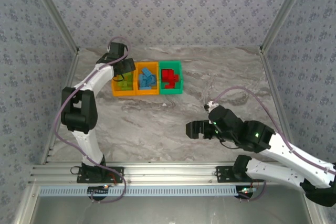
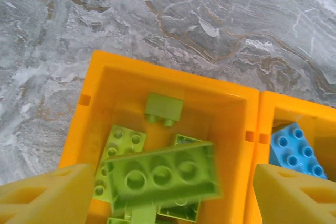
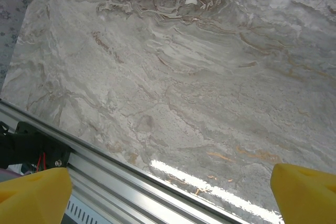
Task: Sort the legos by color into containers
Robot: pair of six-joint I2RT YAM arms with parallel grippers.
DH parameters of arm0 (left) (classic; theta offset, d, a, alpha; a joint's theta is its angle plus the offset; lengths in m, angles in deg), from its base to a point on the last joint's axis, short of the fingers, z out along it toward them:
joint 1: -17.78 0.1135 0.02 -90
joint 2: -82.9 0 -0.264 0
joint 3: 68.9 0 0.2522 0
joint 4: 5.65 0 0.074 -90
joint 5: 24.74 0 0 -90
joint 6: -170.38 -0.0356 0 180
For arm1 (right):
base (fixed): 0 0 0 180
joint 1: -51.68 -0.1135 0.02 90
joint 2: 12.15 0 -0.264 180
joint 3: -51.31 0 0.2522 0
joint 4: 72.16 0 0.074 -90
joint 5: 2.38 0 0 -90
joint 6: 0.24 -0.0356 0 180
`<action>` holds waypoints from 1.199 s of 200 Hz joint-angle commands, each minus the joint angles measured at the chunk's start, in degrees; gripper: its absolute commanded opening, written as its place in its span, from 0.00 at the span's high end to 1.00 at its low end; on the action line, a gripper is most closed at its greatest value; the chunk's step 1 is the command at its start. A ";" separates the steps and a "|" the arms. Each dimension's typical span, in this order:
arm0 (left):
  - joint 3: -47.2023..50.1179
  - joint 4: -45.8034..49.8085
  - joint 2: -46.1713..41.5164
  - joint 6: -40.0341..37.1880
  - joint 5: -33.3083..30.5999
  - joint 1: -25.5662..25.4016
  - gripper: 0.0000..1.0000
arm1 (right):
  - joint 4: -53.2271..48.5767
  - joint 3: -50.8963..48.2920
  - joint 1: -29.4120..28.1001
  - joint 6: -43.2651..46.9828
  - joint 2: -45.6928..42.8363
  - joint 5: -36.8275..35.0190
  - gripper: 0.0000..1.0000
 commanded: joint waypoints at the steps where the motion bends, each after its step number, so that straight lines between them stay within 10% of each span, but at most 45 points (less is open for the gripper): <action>1: 2.38 -0.21 -6.76 -0.56 1.93 -0.72 0.13 | -1.22 -0.48 -0.36 -0.72 0.41 -1.80 0.00; 37: 12.41 -2.57 -21.12 -0.45 1.72 -3.17 0.07 | -1.87 1.50 0.46 1.64 3.57 -6.83 0.00; 71: 28.37 -6.96 -40.60 -4.20 0.05 -8.57 0.01 | -1.20 0.82 7.27 9.91 5.14 -26.87 0.00; 119: 52.39 -14.35 -61.70 -14.89 -11.65 -9.26 0.01 | 32.14 -12.73 42.35 25.27 9.17 -24.22 0.00; 148: 65.82 -25.46 -69.15 -15.60 -13.90 -5.90 0.01 | 47.66 -15.97 53.23 31.40 22.46 -19.50 0.00; 183: 70.51 -35.84 -66.04 -21.56 -6.72 1.45 0.01 | 66.58 -16.59 56.63 40.05 40.71 -16.61 0.00; 240: 70.99 -64.26 -38.99 -24.20 2.44 8.39 0.01 | 101.92 -33.11 60.08 44.44 42.70 -1.55 0.00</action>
